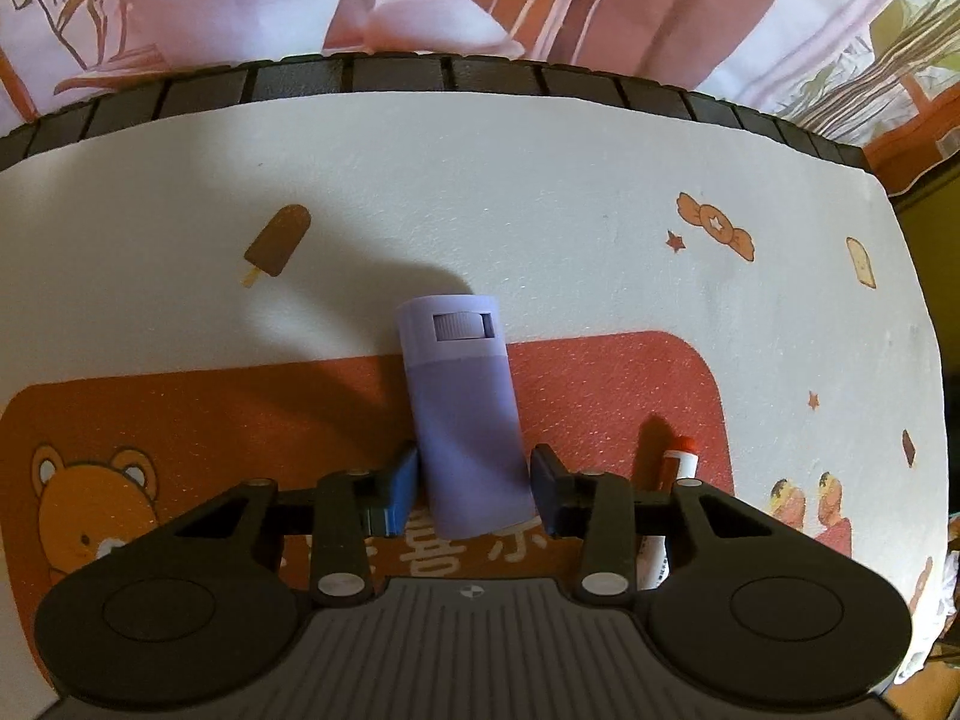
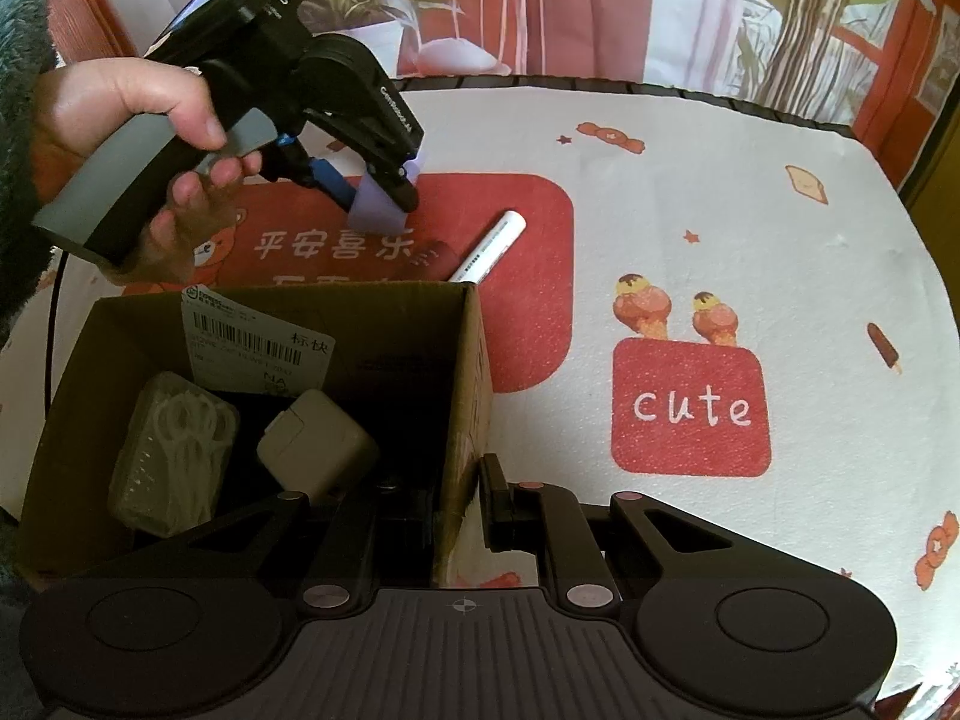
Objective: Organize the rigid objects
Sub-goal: 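Lift the lavender stick with the left tool and carry it over the box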
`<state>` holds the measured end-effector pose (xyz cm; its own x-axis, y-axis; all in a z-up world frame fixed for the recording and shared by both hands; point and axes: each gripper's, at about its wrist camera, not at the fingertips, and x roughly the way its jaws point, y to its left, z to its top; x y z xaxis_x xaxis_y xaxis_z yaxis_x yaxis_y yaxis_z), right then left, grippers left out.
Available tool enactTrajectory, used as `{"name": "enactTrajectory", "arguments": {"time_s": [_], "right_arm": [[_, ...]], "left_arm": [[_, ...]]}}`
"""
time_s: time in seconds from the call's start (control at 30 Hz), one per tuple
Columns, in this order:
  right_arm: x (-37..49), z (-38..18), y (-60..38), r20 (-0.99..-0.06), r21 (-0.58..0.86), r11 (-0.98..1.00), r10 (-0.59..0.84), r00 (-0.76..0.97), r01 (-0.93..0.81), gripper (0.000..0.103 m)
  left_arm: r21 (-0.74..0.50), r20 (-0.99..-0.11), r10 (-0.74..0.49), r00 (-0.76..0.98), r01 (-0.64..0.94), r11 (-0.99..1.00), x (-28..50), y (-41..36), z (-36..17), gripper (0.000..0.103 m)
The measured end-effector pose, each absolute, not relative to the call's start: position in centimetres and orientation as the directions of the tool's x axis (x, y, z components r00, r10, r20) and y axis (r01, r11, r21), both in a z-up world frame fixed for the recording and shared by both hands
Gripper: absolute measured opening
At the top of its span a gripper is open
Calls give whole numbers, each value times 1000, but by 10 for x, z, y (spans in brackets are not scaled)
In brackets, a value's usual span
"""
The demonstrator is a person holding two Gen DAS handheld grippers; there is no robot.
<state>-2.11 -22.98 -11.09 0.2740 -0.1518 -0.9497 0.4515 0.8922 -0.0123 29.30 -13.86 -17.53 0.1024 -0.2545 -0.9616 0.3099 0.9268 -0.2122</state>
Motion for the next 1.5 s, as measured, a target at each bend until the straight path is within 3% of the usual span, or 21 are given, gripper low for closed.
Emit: {"name": "enactTrajectory", "arguments": {"time_s": [0.37, 0.43, 0.47, 0.83, 1.5], "right_arm": [[-21, -112, -231, -950, -12, 892, -151, 274, 451, 13], [-21, -112, -231, -950, -13, 892, -152, 274, 451, 13], [-21, -112, -231, -950, -14, 893, -153, 274, 451, 13], [-22, -113, -228, -949, -22, 891, -161, 272, 453, 13], [-23, -115, -230, -950, -9, 890, -150, 275, 456, 13]], "left_arm": [[-232, -933, -315, 175, 375, 898, 275, -130, -155, 38], [-240, -925, -327, 194, 372, 897, 273, -123, -146, 32], [-242, -921, -333, 203, 374, 895, 272, -119, -141, 24], [-244, -919, -341, 201, 390, 888, 256, -107, -132, 23], [-207, -963, -262, 68, 440, 874, 261, -135, -173, 24]]}}
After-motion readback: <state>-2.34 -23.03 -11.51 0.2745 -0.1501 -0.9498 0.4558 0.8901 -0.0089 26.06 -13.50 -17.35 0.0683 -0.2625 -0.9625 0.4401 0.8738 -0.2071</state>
